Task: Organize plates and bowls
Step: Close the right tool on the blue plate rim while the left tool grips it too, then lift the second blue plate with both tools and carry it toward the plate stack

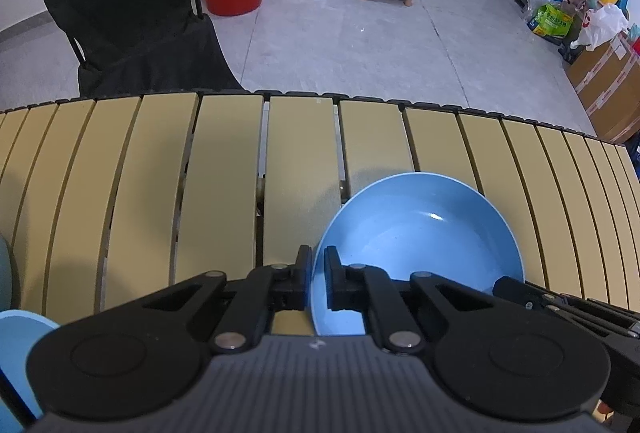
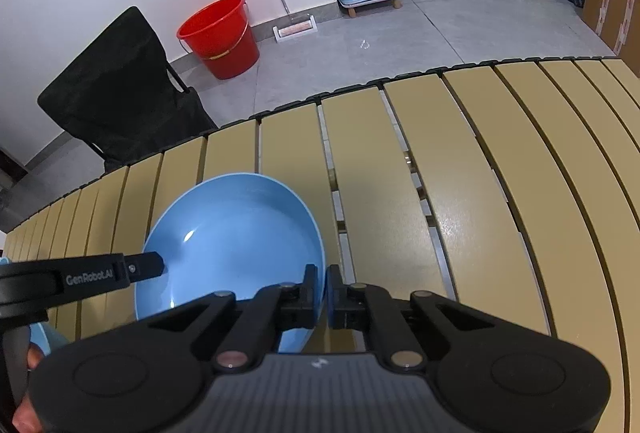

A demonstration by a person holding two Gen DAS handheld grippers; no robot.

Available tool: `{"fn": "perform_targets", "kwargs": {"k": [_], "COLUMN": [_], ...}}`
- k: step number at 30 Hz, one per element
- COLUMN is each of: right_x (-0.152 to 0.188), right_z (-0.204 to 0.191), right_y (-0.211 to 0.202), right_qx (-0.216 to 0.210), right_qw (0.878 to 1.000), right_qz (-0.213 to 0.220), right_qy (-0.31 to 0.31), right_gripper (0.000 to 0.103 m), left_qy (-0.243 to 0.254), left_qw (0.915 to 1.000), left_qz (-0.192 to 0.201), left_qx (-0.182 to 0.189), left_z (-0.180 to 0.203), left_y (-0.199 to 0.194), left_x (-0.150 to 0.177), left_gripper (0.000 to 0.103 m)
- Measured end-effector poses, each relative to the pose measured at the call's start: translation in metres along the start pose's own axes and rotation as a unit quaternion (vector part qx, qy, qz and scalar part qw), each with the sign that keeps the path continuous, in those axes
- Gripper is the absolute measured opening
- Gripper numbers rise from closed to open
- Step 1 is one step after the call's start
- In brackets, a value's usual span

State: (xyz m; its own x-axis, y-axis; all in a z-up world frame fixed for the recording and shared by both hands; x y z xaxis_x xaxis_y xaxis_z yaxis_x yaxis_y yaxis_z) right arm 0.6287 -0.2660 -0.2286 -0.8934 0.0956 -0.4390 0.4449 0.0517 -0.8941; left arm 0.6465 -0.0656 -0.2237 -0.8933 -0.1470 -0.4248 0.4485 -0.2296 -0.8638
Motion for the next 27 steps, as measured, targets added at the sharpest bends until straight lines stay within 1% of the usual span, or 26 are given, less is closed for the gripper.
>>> {"fn": "perform_targets", "kwargs": {"k": [8,15,27], "right_x": [0.001,0.001,0.014], "right_z": [0.003,0.012,0.031], "right_y": [-0.006,-0.022,-0.054], "right_qx": [0.003,0.003,0.007], "right_qw": [1.0,1.0,1.0], "right_qz": [0.004,0.014,0.028], "right_qy": [0.003,0.01,0.009], "right_gripper": [0.004,0.003,0.003], "left_qy": [0.006,0.011,0.018], "left_qw": [1.0,0.9998,0.9996], "left_qz": [0.007,0.012,0.021], "left_qx": [0.004,0.006,0.009], "left_z": [0.008,0.019,0.046], "left_y": [-0.011,-0.023,-0.051], "left_x": [0.001,0.006,0.025], "left_gripper": [0.008,0.008,0.008]}}
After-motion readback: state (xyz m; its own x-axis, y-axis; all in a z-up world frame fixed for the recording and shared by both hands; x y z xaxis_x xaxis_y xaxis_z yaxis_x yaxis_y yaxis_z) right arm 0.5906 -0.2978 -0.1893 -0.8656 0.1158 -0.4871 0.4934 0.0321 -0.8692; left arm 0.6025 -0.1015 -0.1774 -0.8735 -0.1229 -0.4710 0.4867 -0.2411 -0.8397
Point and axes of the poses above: each gripper's, at about its wrist camera, not at the fingertips, and y roughly the way its jaws point, z to its right, x to its underside, the point moved 9 cm from there along y, roughly the way its jaws point, and after that the axes turned 11 degrees about x, right-handed, at the moved point
